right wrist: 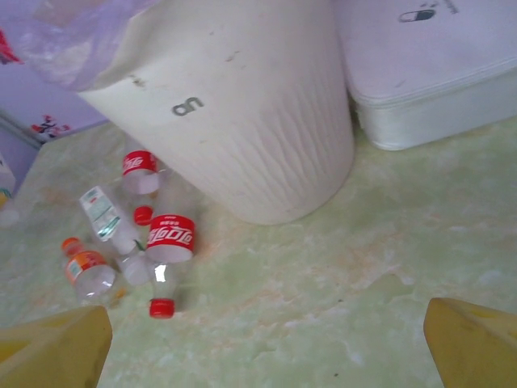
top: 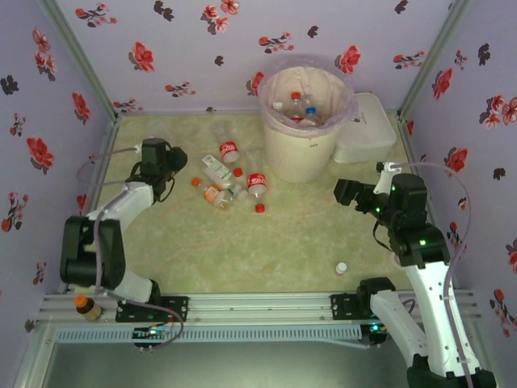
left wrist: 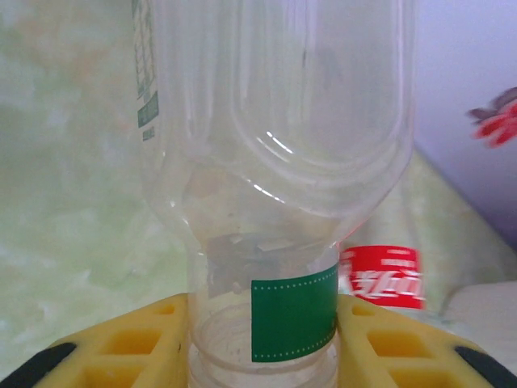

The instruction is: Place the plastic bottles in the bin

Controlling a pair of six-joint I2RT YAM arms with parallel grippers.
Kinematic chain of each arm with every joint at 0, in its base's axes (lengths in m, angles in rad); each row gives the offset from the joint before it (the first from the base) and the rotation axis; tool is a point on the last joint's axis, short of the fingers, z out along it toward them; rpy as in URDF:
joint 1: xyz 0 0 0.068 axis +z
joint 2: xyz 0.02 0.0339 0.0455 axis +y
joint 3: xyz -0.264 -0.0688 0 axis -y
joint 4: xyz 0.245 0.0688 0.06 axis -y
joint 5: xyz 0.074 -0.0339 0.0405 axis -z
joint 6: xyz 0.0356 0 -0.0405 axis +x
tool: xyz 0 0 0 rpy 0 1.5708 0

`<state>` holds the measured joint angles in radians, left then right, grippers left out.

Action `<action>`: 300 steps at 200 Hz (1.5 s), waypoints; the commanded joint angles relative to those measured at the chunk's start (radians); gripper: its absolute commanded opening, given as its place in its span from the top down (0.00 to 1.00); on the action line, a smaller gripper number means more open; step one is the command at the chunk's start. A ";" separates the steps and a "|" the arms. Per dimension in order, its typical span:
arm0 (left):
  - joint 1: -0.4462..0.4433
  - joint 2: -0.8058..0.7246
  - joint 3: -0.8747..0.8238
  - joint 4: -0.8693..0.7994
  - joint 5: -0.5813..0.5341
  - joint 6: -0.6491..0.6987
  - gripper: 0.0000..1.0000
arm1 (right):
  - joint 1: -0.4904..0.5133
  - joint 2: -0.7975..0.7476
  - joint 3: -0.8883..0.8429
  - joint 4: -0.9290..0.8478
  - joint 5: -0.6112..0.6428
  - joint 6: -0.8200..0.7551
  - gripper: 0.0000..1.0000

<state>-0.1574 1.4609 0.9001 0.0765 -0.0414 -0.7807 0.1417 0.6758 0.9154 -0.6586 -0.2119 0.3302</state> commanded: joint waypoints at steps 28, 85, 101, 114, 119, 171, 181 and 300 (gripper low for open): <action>-0.137 -0.245 -0.029 -0.154 0.011 0.293 1.00 | 0.029 0.098 0.076 0.186 -0.204 0.063 0.00; -0.431 -0.481 -0.137 -0.179 0.035 0.421 1.00 | 0.293 0.378 0.322 0.323 -0.150 0.080 0.01; -0.493 -0.501 -0.155 -0.175 0.065 0.425 1.00 | 0.358 0.466 0.394 0.346 -0.177 0.088 0.01; -0.539 -0.505 -0.167 -0.168 0.067 0.444 1.00 | 0.408 0.540 0.467 0.309 -0.181 0.071 0.00; -0.555 -0.506 -0.172 -0.161 0.068 0.454 1.00 | 0.427 0.566 0.493 0.290 -0.182 0.062 0.01; -0.644 -0.504 -0.191 -0.062 0.163 0.483 1.00 | 0.465 0.713 0.628 0.116 -0.199 -0.036 0.00; -0.645 -0.508 -0.197 -0.048 0.180 0.473 1.00 | 0.440 0.706 0.620 0.093 -0.216 -0.035 0.00; -0.659 -0.451 -0.210 0.123 0.331 0.435 1.00 | 0.357 0.730 0.518 0.257 -0.574 0.058 0.13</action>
<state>-0.8089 1.0023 0.6792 0.1349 0.2623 -0.3370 0.5133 1.4029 1.4197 -0.3920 -0.7456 0.4156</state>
